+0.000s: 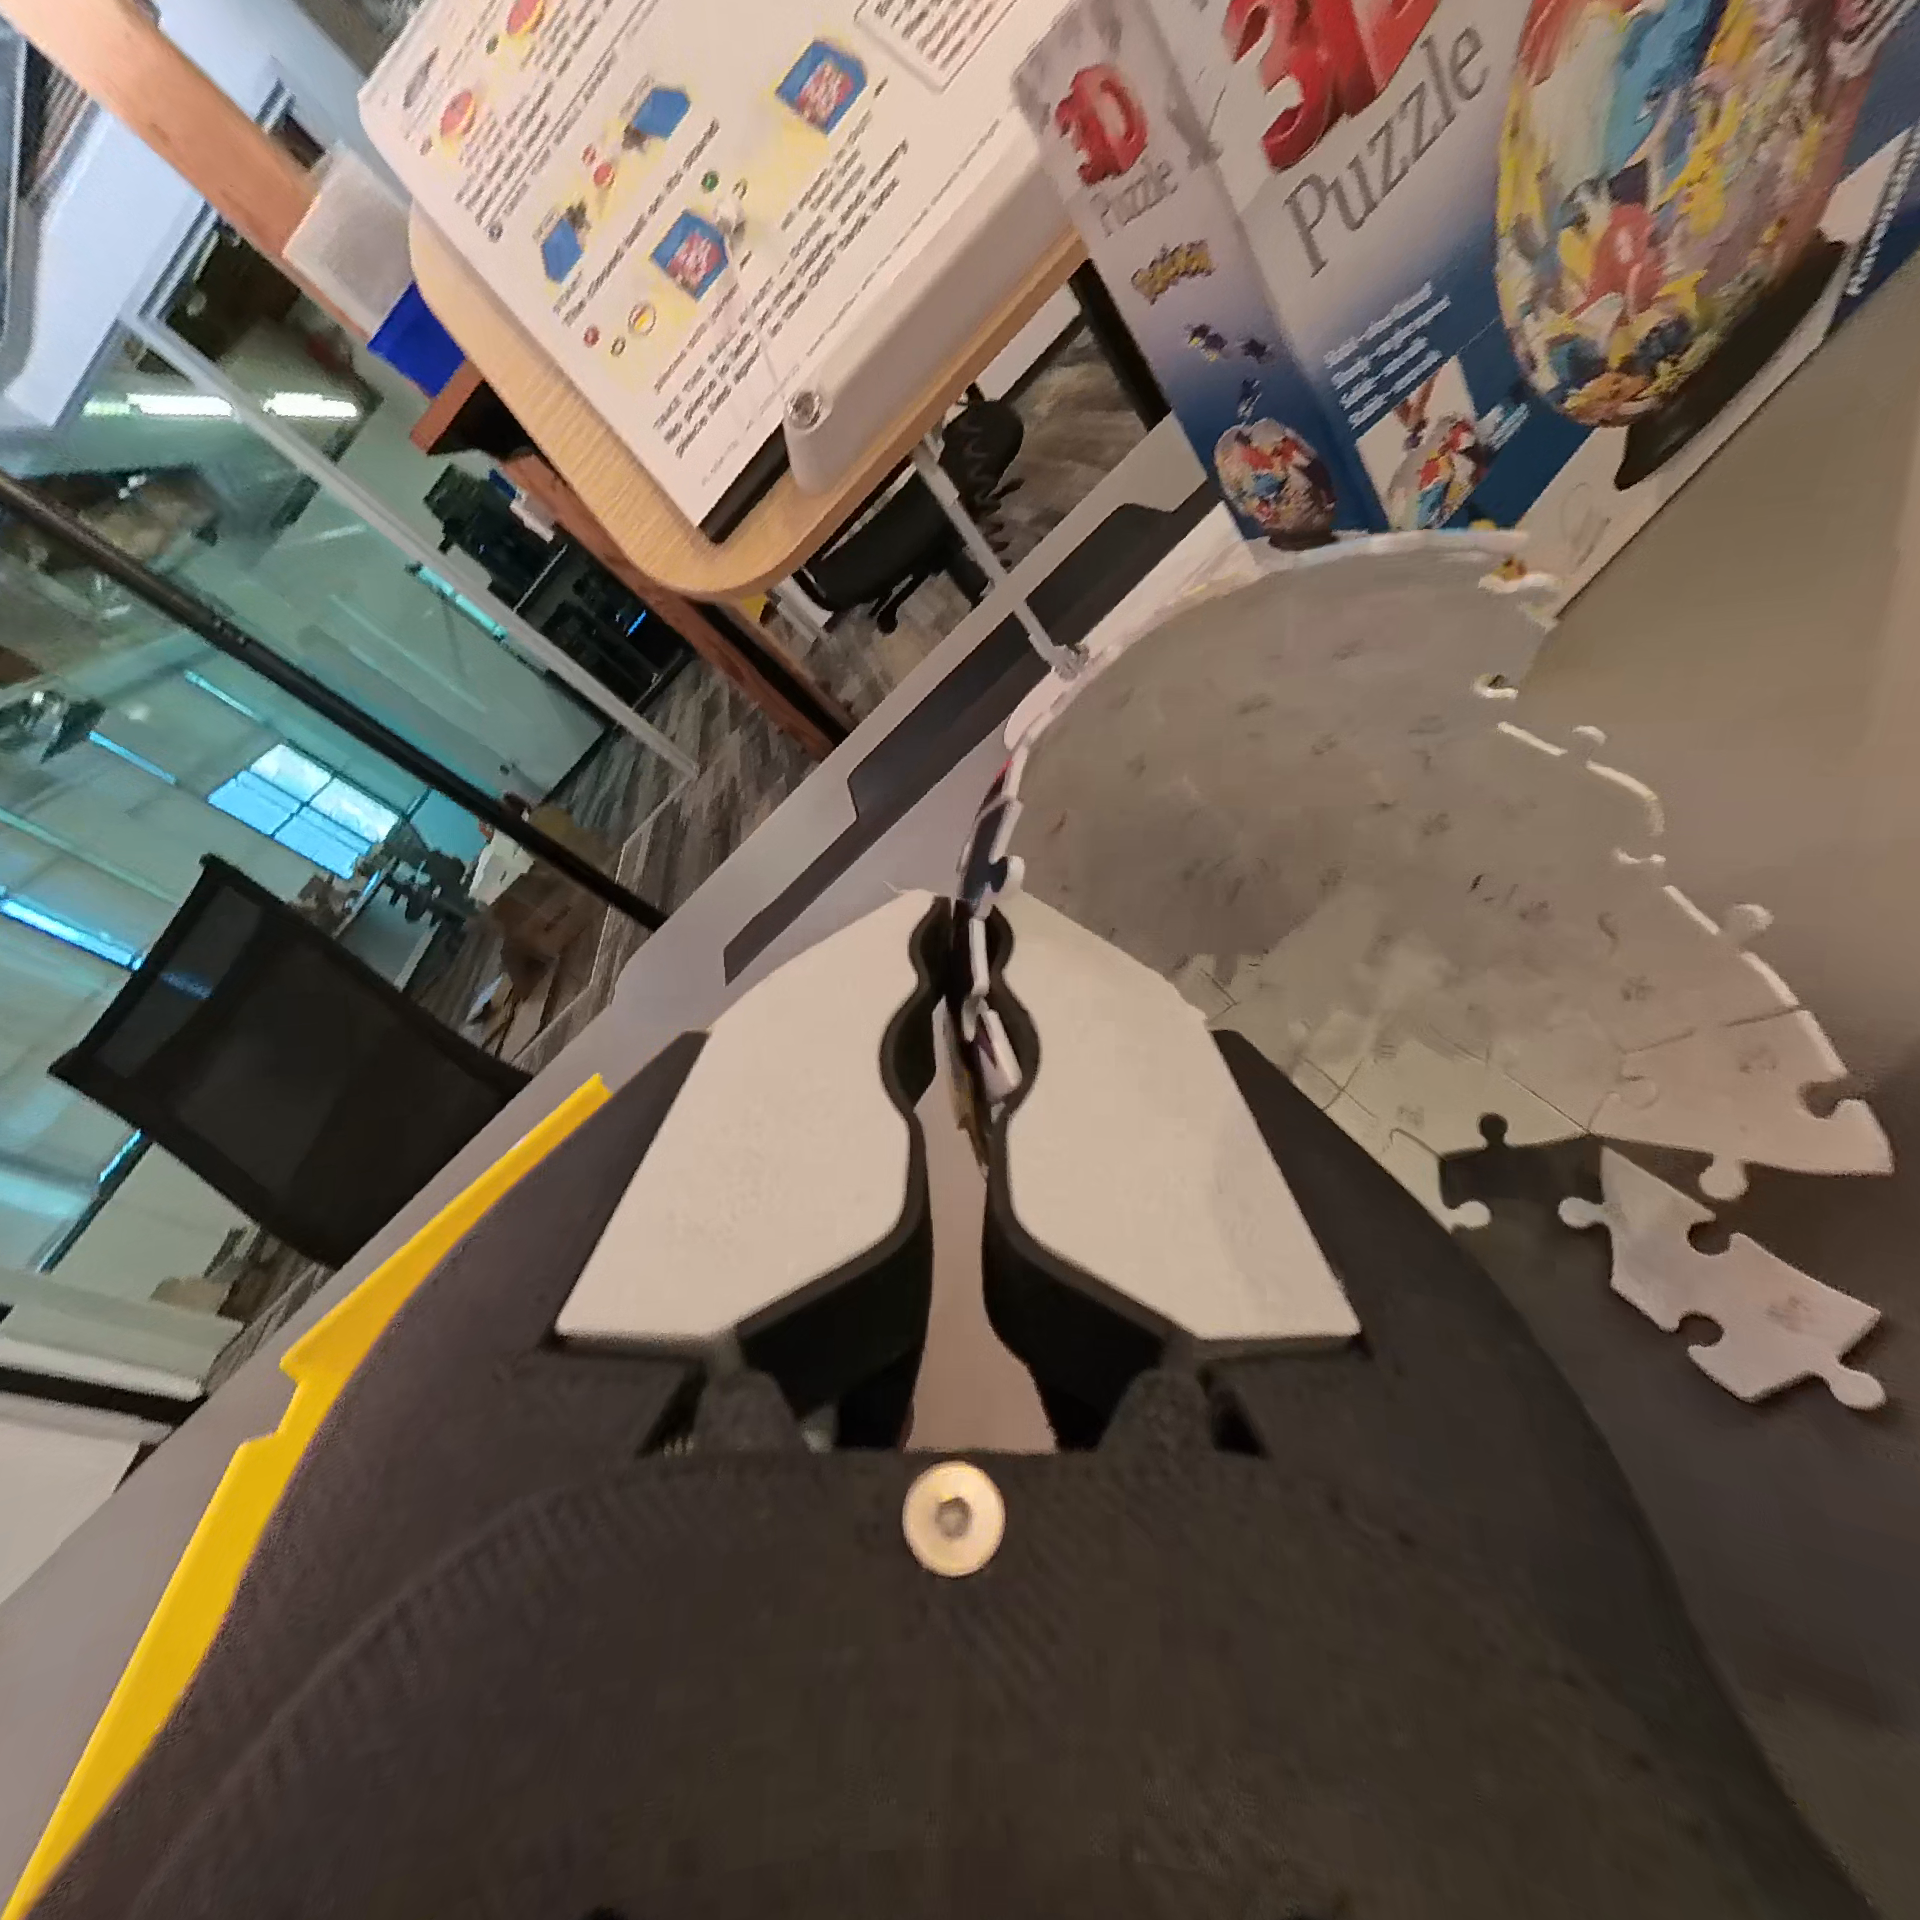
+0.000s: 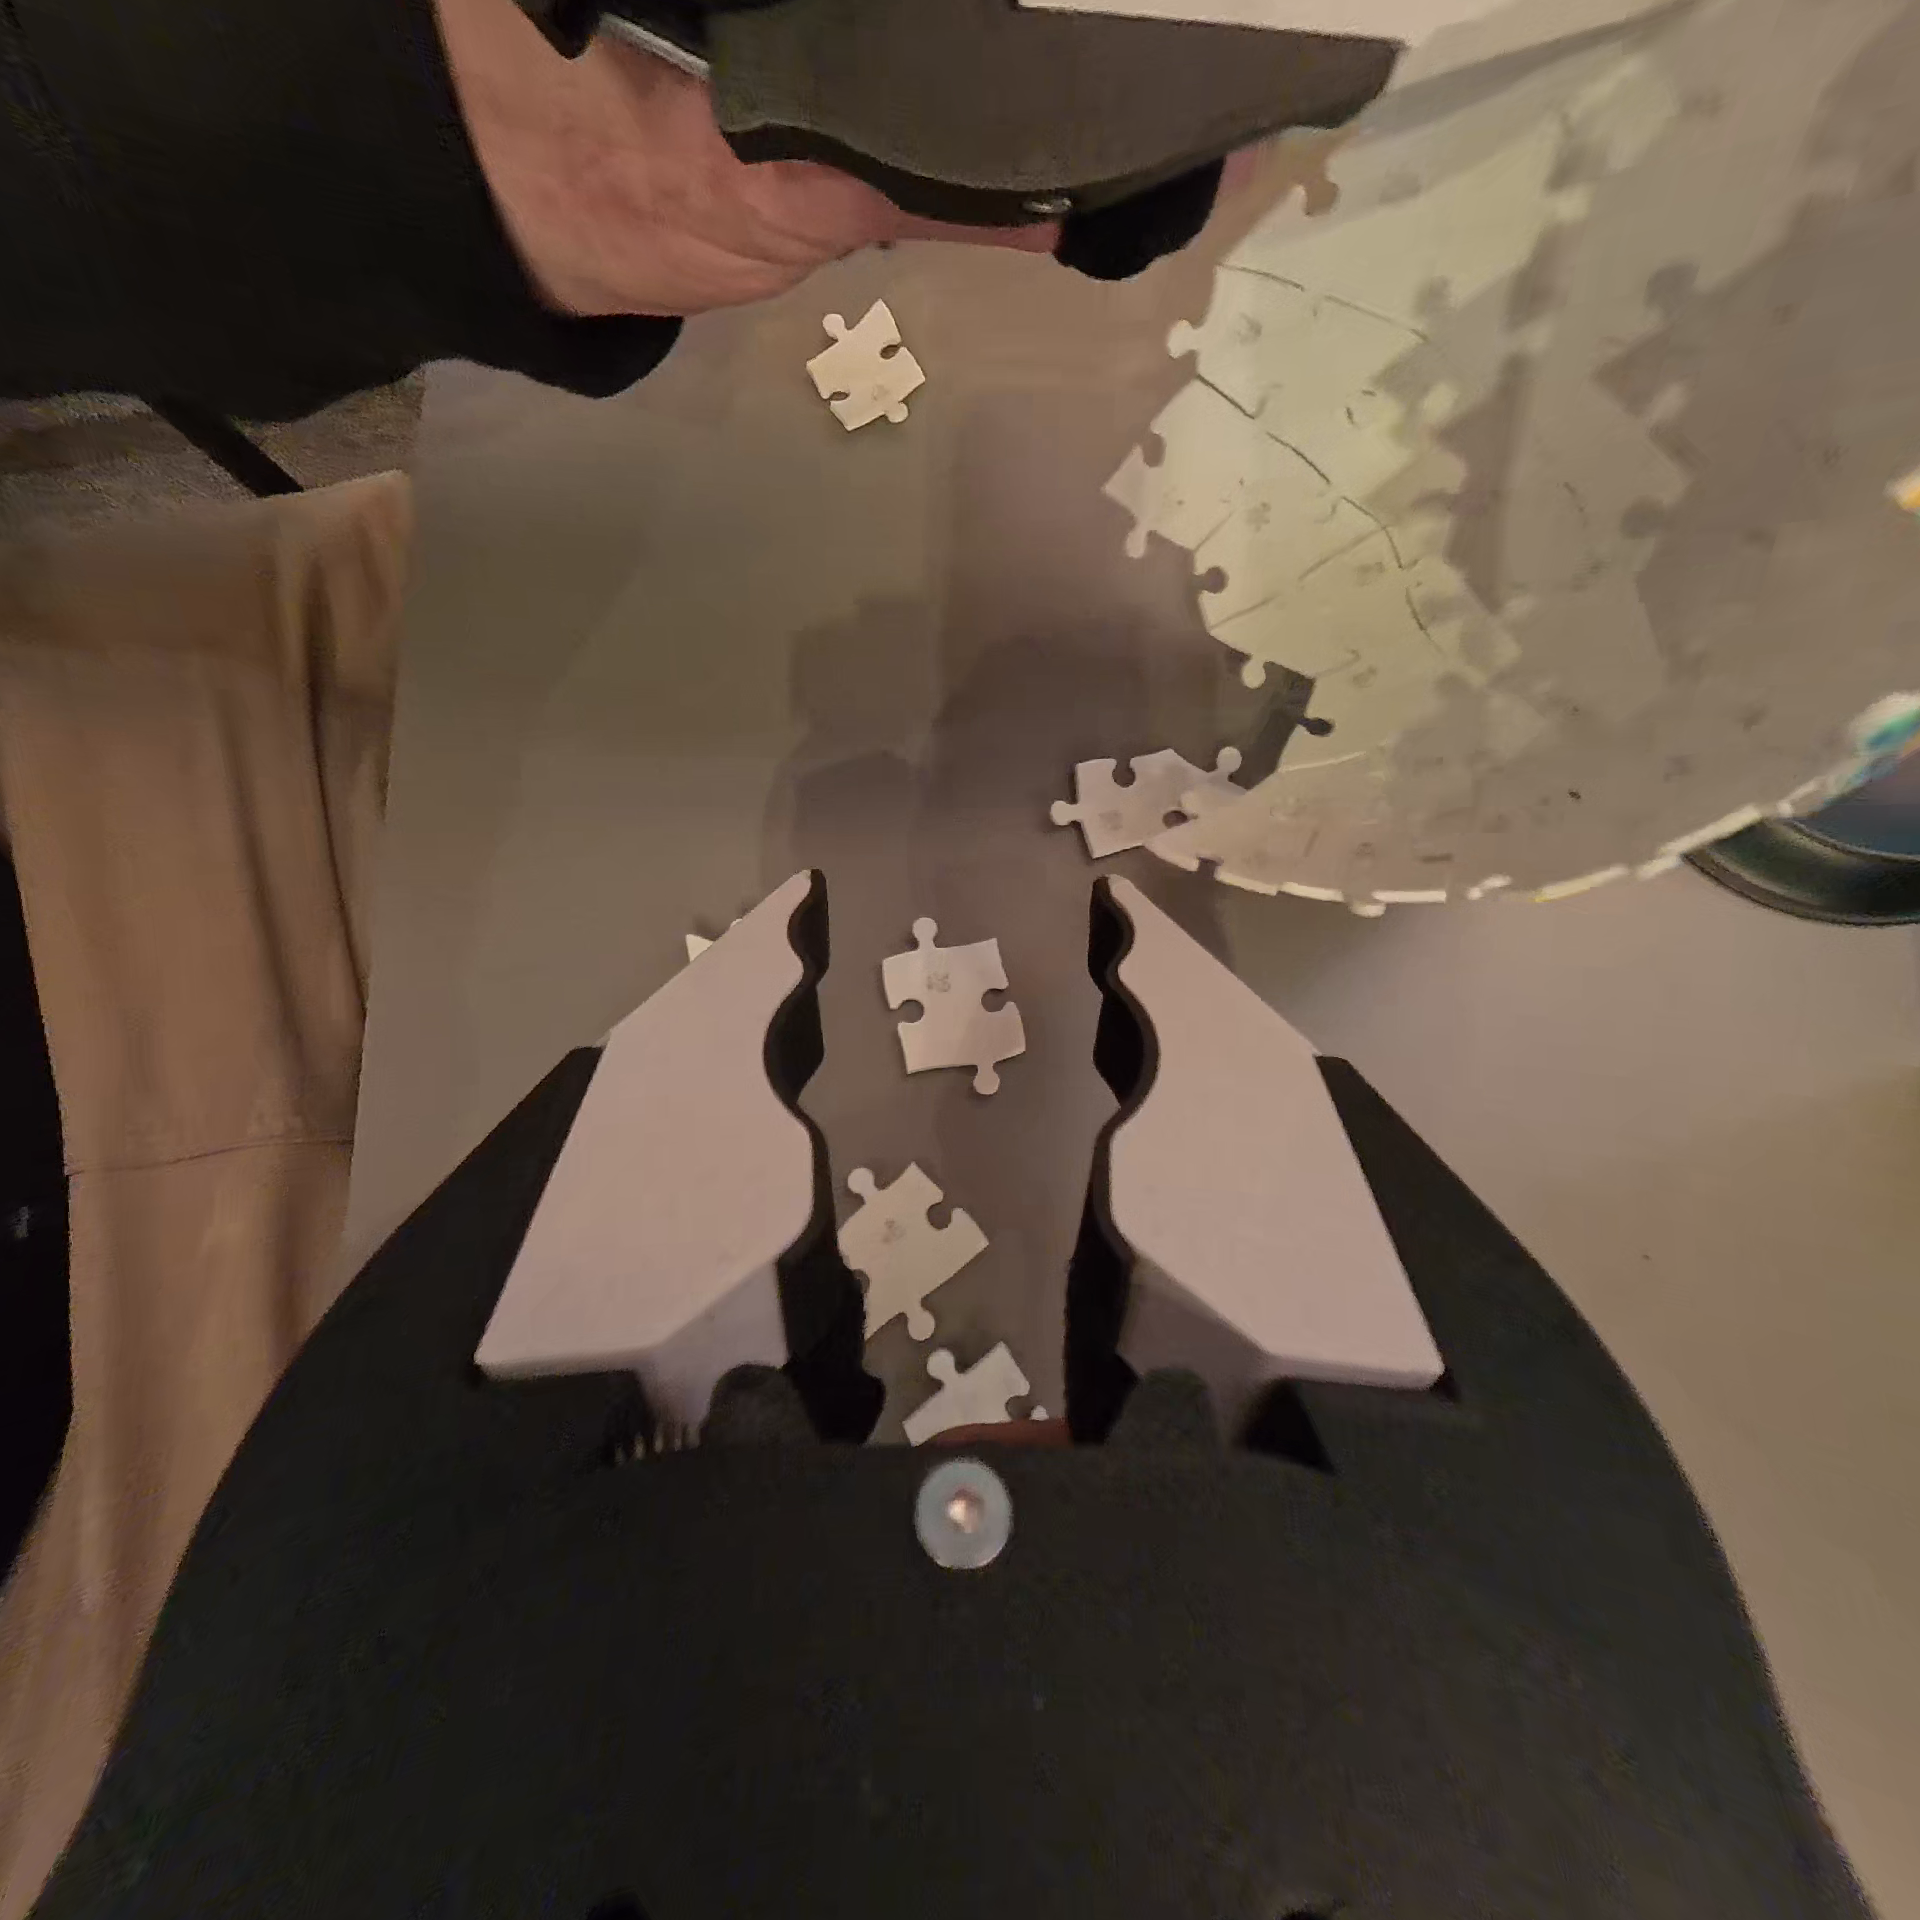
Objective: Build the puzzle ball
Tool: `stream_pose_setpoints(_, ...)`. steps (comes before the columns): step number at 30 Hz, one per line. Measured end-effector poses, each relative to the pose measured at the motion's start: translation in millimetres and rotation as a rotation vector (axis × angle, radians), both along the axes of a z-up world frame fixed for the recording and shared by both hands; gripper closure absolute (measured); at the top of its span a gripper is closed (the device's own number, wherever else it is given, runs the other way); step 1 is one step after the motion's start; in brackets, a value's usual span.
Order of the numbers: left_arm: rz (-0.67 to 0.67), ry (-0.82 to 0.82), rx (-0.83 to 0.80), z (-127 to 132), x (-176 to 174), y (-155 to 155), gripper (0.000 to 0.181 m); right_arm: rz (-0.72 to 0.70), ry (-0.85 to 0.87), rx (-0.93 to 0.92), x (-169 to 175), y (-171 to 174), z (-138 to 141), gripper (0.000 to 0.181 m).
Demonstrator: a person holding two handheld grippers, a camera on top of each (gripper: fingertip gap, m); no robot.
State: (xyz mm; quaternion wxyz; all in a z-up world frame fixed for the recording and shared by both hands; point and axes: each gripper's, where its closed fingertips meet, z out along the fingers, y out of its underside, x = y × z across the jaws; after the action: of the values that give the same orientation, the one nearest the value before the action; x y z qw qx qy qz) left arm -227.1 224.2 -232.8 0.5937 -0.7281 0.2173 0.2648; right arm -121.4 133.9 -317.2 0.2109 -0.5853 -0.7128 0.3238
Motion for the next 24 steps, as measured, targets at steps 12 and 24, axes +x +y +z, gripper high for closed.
stream_pose_setpoints(12,-0.232,0.106,0.012,-1.4,24.8,13.4,0.177,-0.003,0.021,0.077,-4.2,-1.5,0.1,0.129)
stream_pose_setpoints(24,-0.285,0.135,0.010,-2.0,26.0,15.1,0.177,-0.001,0.005,0.113,-10.5,0.3,-14.1,0.128)
